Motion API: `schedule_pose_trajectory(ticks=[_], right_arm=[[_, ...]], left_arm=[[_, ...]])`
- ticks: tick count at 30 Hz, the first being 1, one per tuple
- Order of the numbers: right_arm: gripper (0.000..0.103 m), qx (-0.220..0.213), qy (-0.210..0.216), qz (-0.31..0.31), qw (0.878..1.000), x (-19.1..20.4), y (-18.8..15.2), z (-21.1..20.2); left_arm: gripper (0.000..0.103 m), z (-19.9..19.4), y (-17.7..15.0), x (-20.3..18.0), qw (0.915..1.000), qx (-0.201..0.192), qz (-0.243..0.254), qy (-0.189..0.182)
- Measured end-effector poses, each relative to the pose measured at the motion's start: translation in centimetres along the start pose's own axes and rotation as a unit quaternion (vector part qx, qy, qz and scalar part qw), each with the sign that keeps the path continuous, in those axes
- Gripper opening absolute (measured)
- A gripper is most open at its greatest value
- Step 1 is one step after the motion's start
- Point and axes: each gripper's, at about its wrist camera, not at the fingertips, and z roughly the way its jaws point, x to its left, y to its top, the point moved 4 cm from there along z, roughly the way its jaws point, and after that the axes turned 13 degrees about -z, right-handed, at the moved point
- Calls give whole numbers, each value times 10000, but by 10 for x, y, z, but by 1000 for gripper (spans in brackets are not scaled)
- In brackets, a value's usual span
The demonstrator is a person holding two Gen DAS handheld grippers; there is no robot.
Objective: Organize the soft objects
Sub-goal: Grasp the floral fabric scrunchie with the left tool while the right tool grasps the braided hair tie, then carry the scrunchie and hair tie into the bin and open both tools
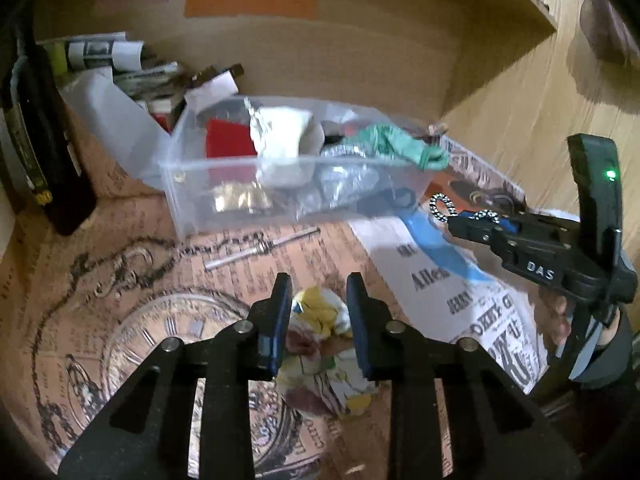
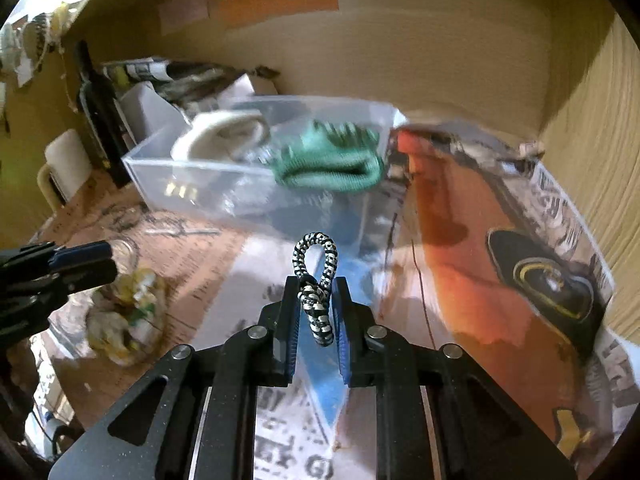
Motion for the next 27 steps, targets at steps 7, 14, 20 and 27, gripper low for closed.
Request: schedule_pose_trajectory(ticks=[7, 14, 20, 27], right_arm=[[15, -310, -32, -89, 9995, 5, 12, -18], [15, -411, 26, -122, 9991, 12, 16, -21], [15, -405, 108, -103, 9991, 16, 15, -19], [15, -524, 121, -151, 9984, 20, 20, -25]], left_arm=[[62, 2, -7, -7, 9994, 272, 123, -193], [78, 29, -37, -13, 9967, 770, 213, -113], [56, 33, -40, -13, 9980, 496, 387, 72], [26, 34, -21, 4, 9982, 560, -161, -151]])
